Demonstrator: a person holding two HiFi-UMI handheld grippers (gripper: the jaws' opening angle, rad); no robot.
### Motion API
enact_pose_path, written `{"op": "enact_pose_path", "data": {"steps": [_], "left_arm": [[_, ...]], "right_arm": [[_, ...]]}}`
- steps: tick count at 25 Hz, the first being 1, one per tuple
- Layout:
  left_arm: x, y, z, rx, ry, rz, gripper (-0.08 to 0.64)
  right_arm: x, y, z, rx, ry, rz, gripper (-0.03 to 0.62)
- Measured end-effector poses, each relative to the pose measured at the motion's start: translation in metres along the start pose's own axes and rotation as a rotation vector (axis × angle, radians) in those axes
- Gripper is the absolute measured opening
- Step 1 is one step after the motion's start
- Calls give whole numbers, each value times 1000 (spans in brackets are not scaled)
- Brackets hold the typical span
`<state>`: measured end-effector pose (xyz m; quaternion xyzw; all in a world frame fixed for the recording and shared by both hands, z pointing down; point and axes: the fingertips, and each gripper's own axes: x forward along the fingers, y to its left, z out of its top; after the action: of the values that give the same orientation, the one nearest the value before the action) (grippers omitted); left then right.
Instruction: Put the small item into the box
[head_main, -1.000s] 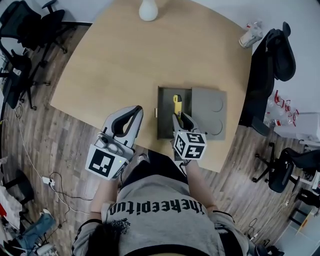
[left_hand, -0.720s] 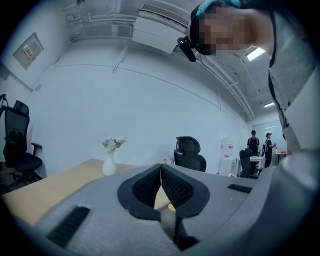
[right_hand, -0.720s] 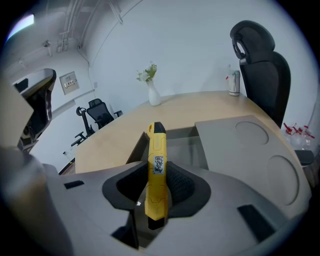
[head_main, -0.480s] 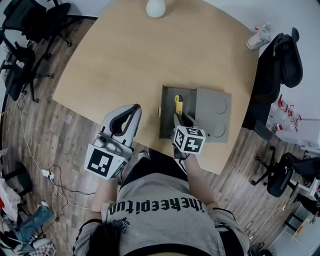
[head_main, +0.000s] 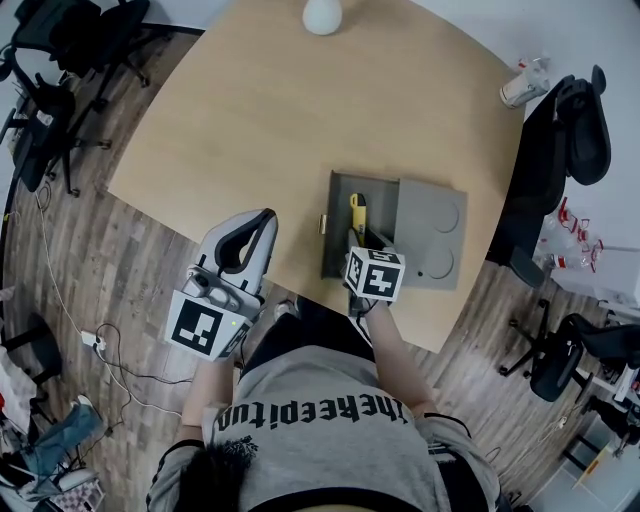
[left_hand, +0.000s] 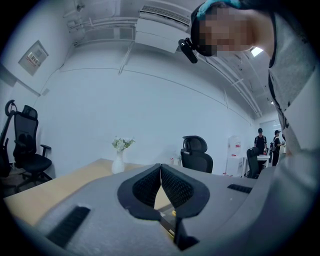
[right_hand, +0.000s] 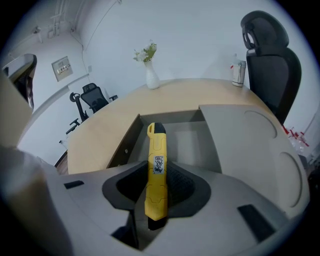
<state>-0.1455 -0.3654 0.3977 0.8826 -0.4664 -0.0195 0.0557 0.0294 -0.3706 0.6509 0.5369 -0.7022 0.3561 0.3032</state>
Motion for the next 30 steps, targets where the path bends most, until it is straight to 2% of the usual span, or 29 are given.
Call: {"op": "enact_pose_path", "data": {"steps": [15,20,24,30], "left_arm": [[-7,4,1,-4,-4,24,17],[-9,4,3,0,-6,22,17],[-9,2,6,7,-4,13,17],[-14,-4,11,23,-14,-4,17]], "right_arm": [[7,-1,-7,-19,68,-23,121],[6,1,-6,-13,56,-22,123],[4,1,-3,11,31,-13,150],[-8,3,3,44,-30,-11,136]]}}
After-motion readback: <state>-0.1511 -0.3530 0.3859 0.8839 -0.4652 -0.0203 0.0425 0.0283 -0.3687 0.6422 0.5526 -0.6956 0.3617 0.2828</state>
